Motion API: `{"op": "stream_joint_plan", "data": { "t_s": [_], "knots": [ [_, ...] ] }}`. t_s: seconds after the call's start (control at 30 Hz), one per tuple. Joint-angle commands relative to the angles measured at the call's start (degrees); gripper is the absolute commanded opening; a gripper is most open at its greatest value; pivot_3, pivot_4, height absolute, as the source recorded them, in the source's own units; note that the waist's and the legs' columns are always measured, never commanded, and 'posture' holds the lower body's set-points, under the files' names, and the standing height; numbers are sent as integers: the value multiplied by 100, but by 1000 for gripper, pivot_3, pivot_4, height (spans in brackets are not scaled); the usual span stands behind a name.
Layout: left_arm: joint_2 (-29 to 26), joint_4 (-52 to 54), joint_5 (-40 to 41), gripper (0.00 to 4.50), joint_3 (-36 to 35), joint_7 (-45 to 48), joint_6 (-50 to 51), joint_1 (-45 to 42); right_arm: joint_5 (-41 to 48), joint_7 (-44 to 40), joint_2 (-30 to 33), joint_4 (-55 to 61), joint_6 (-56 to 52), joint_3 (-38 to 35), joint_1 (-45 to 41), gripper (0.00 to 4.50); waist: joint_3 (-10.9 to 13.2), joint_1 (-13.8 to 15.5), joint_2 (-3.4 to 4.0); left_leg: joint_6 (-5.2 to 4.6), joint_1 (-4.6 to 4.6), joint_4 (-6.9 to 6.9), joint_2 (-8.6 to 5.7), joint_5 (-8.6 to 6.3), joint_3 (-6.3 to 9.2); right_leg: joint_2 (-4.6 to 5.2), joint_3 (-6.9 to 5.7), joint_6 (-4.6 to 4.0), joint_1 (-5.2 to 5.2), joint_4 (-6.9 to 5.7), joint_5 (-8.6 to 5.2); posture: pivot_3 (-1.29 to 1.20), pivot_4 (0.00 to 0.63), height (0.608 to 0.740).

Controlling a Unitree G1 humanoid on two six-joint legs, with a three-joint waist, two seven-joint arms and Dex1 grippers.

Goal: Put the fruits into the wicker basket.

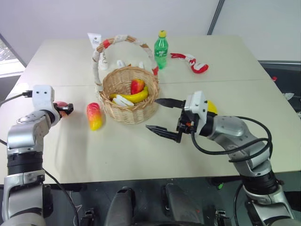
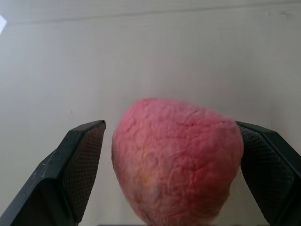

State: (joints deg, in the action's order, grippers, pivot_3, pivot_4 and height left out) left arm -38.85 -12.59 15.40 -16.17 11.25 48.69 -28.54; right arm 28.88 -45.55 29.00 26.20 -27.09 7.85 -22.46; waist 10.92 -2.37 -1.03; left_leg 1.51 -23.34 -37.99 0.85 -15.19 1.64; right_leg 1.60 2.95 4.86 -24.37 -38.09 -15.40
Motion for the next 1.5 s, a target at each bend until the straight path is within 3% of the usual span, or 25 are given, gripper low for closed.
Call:
{"op": "stream_joint_plan", "data": {
  "t_s": [0.03,0.17,0.33,0.47,0.6,0.73,0.87,0.97,1.1,1.13,1.3,1.5],
  "knots": [
    [-32,4,-32,3951,-126,20,18,-184,-52,-8,-55,75,169,-31,-23,4500,0,8,-1,0,0,0,0,0,1,0,0,0,0,0,0,0,150,740],
    [5,-1,-80,2527,-136,34,-144,-213,-92,-17,-119,53,177,3,-74,4500,-1,10,-1,1,0,-1,0,0,1,3,0,0,0,0,0,0,150,740],
    [-282,875,150,2431,-420,443,-102,150,-114,-48,-115,25,168,-33,-177,4500,0,-14,-3,1,0,0,0,0,1,4,0,0,0,0,0,0,150,740],
    [-477,2514,1412,2431,-1182,1630,196,792,-126,-94,-71,-110,187,-109,-299,4500,2,-7,-6,2,-5,1,8,0,1,13,2,-1,-8,0,0,0,150,740],
    [-837,4012,2342,2431,-1369,2665,189,1488,-176,-185,-59,-308,272,-115,-423,4500,2,16,-5,4,-4,3,5,0,-3,25,5,-2,-7,3,0,0,150,740],
    [-651,4554,2703,2431,-358,2334,518,717,-242,-250,-171,-588,363,-33,-700,4500,1,103,-5,9,-1,-3,2,4,0,15,1,-2,3,3,0,0,150,740],
    [-122,4069,1948,2431,988,1659,495,-311,-328,-239,-303,-721,410,54,-891,4500,1,137,-7,8,-2,-4,-12,4,-2,3,2,-1,4,4,1,0,150,740],
    [273,3327,1469,2431,1494,1322,438,-814,-384,-167,-384,-727,409,57,-957,4500,1,116,-7,7,-3,-4,-15,4,-2,-4,3,-1,0,4,1,0,150,740],
    [375,2913,1164,4433,1644,1382,168,-992,-440,-49,-406,-628,376,25,-896,4500,2,59,-6,7,-3,-2,-9,4,-2,-10,4,-1,-7,0,0,0,150,740],
    [364,2918,1157,4478,1610,1437,117,-992,-441,-22,-401,-584,359,17,-866,4500,2,52,-6,7,-4,-2,-7,4,-1,-11,3,-1,-7,0,0,0,150,740],
    [236,3479,2112,4478,512,2005,189,-586,-437,86,-354,-409,319,-39,-690,4500,2,21,-6,8,-6,-2,-1,4,-1,-6,3,-1,-7,1,0,0,150,740],
    [-115,3815,3649,4478,-1959,1592,1403,590,-414,27,-333,-421,331,-72,-679,4500,2,-36,-5,7,1,-1,11,4,-1,-6,6,-2,-7,-4,0,0,150,740]
  ]
}}
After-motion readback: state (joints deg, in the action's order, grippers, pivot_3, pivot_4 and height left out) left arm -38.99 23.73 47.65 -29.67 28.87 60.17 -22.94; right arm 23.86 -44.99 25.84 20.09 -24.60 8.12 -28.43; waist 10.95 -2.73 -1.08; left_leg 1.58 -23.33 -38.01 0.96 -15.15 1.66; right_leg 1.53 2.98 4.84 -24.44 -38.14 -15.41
